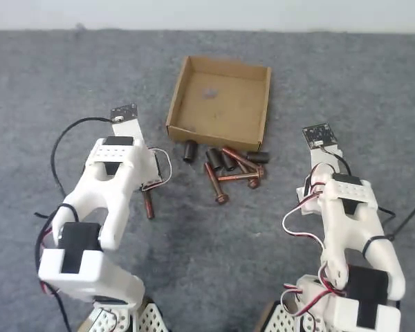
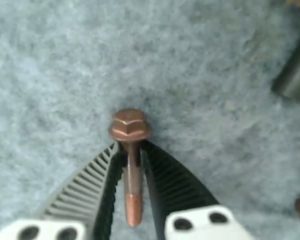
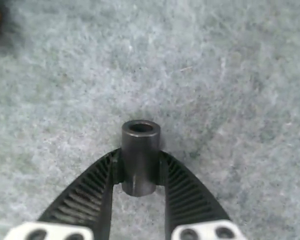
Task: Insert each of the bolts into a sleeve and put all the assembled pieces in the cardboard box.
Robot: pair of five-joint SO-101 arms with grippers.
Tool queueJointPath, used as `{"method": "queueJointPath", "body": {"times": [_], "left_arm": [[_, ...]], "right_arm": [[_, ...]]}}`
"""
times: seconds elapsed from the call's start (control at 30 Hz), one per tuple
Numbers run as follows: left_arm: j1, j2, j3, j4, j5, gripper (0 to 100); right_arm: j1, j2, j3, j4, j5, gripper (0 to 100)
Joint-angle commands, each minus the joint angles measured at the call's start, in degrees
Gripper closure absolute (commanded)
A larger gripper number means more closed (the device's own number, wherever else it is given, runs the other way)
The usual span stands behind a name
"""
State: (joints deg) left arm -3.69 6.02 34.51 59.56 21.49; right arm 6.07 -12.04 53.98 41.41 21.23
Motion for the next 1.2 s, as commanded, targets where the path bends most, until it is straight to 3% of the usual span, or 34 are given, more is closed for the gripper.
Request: {"method": "queueJointPath", "body": {"times": [0.0,0.33,0.6,0.9,1.03,1.17], "left_arm": [[0.4,-1.6,-0.7,-0.4,-3.6,99],[0.0,-2.4,-1.5,-0.6,-16.4,99],[0.4,-12.7,9.6,-8.6,-16.5,99],[0.4,-27.4,23.3,-20.0,-16.2,99],[0.0,-27.9,23.5,-20.0,-16.2,99],[0.0,-27.9,23.5,-20.0,-16.2,99]], "right_arm": [[-1.3,-0.1,-3.0,0.3,0.4,99.1],[-1.3,-0.7,-3.0,-0.1,0.1,99.1],[-1.5,-8.9,-3.6,-4.9,-20.2,99.1],[-11.9,-25.1,-3.1,-7.9,-22.1,98.9],[-16.0,-26.6,0.7,-16.3,-22.1,98.9],[-19.3,-26.5,8.5,-34.3,-21.8,98.9]]}}
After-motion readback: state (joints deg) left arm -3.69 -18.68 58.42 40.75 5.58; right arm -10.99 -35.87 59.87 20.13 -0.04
